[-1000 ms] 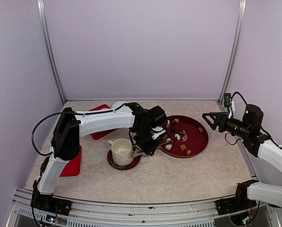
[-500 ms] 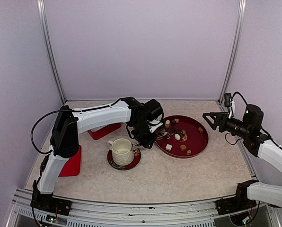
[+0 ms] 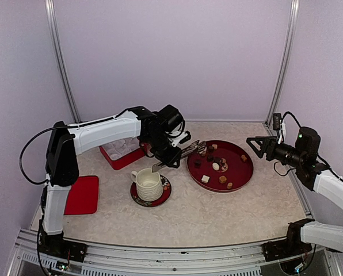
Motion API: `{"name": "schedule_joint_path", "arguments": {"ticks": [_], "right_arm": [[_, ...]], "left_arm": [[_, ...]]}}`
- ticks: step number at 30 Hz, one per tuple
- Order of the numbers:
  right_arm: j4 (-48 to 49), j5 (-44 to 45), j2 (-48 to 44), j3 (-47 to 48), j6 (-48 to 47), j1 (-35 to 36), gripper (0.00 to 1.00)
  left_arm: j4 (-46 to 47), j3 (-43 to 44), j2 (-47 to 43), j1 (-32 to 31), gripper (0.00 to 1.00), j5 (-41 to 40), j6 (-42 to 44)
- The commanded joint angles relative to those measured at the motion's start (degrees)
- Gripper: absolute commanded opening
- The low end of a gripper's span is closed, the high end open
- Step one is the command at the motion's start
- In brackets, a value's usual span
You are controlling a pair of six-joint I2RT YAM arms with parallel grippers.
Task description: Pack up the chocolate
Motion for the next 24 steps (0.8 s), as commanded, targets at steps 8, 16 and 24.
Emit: {"name": "schedule_joint_path", "arguments": {"ticks": [8, 16, 24], "right_arm": [[1.09, -0.83, 0.92, 0.83, 1.31, -0.77, 0.72], [1.95, -1.79, 2.40, 0.97, 1.54, -0.77, 0.72], [2.20, -2.29, 3.93, 1.64, 1.32, -0.75, 0.72]], "left_arm": [[8.45, -12.32, -13.88, 8.75, 0.30, 2.87, 0.20], [14.49, -25.29, -22.91, 20.35, 0.30, 4.47, -1.89], [17.16, -35.07, -28.60, 29.71, 0.30, 7.40, -3.86]]}}
